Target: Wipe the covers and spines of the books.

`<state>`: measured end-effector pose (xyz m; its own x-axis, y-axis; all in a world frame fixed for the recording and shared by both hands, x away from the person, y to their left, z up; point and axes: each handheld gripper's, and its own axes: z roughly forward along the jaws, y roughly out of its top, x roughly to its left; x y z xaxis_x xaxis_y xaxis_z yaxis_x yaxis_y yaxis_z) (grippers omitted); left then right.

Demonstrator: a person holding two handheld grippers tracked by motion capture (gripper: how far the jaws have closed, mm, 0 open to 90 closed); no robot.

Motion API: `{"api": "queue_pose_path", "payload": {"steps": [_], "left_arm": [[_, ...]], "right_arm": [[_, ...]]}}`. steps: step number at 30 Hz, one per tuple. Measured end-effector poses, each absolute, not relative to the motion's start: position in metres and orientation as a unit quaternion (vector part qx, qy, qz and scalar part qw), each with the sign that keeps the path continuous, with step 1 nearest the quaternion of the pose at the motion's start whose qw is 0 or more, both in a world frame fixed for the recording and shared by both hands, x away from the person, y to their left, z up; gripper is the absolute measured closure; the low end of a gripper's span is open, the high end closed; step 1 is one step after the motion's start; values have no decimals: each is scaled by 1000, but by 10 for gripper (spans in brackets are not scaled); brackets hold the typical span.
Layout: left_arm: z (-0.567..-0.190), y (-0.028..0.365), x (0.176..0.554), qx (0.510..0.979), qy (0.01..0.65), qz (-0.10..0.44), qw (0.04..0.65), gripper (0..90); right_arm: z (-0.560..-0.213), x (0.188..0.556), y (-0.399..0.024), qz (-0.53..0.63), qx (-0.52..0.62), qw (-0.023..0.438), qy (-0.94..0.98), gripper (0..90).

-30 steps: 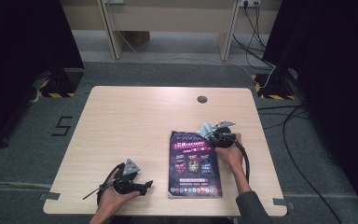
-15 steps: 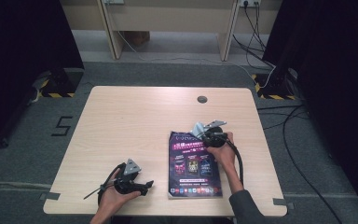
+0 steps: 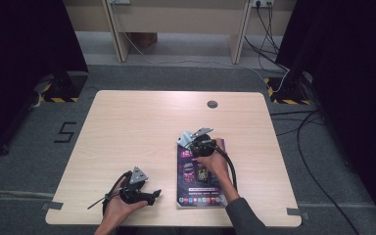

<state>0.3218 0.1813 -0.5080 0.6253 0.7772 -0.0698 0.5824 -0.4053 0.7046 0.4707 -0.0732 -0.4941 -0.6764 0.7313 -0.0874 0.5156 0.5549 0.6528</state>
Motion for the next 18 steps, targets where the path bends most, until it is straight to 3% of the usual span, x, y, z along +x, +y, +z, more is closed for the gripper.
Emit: {"api": "queue_pose_path", "payload": {"steps": [18], "left_arm": [[-508, 181, 321, 829, 409, 136, 357, 216]], "right_arm": [[-492, 466, -56, 298, 334, 162, 879, 740]]}}
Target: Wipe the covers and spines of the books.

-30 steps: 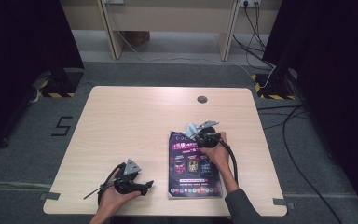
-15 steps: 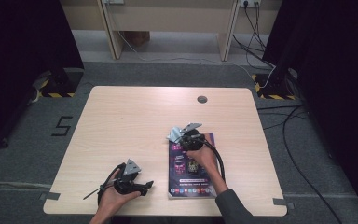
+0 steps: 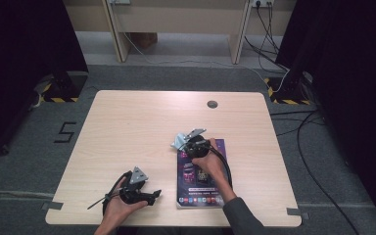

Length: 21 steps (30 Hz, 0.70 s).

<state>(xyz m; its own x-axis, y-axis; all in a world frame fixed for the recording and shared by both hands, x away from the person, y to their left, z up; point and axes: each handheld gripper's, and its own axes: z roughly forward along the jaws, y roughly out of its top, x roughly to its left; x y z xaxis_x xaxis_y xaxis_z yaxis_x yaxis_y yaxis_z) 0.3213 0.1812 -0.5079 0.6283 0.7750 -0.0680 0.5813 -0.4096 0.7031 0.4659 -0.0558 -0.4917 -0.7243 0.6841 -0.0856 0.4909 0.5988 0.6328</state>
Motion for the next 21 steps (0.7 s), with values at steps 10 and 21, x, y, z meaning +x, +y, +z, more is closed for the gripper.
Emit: {"api": "queue_pose_path", "payload": {"steps": [10, 21], "left_arm": [[-508, 182, 322, 826, 413, 137, 358, 216], [-506, 188, 323, 819, 422, 142, 362, 216]], "right_arm": [[-494, 427, -60, 320, 282, 138, 894, 739], [-495, 380, -67, 328, 240, 115, 907, 739]]}}
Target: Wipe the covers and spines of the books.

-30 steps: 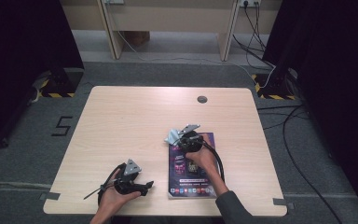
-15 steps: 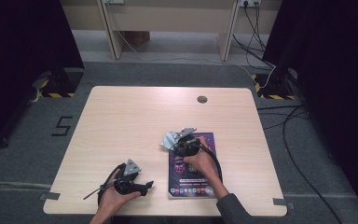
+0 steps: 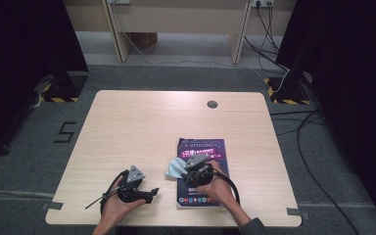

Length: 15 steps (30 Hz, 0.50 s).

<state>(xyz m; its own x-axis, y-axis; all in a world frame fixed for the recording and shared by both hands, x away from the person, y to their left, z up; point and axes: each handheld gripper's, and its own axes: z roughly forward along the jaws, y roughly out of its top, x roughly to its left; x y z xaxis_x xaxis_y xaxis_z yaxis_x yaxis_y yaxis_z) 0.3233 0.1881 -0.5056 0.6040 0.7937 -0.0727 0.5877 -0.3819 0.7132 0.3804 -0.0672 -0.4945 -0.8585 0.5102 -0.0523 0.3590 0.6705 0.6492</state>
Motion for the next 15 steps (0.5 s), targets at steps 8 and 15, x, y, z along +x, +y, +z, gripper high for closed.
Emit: {"api": "queue_pose_path", "payload": {"steps": [8, 15], "left_arm": [[-506, 188, 323, 818, 425, 144, 362, 216], [-506, 188, 323, 820, 423, 143, 359, 217]], "right_arm": [[-495, 343, -74, 338, 217, 98, 911, 739], [-495, 321, -75, 342, 203, 83, 914, 735]]}}
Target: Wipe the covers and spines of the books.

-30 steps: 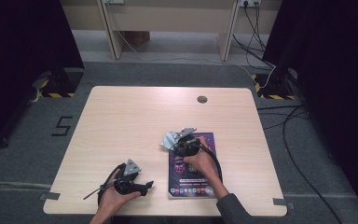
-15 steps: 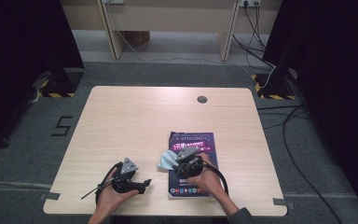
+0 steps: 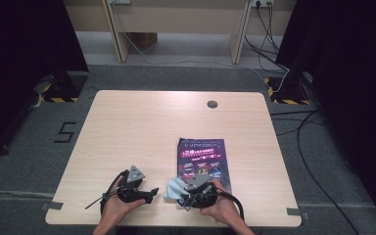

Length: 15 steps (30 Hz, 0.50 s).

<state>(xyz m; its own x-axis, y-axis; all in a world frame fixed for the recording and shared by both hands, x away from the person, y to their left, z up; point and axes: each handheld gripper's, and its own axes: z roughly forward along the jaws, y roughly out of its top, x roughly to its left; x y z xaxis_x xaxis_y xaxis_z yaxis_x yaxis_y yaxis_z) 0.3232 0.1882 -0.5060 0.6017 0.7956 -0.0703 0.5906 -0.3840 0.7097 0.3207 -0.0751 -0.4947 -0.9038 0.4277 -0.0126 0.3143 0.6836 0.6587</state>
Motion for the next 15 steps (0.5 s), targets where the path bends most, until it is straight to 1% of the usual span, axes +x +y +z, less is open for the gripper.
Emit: {"api": "queue_pose_path", "payload": {"steps": [3, 5, 15], "left_arm": [[-506, 188, 324, 819, 422, 142, 361, 216], [-506, 188, 323, 820, 421, 142, 360, 217], [-506, 188, 323, 820, 421, 142, 360, 217]], "right_arm": [[-495, 308, -74, 344, 189, 74, 917, 733], [-495, 303, -76, 343, 184, 79, 918, 734], [-495, 306, -106, 351, 228, 64, 906, 736]]}}
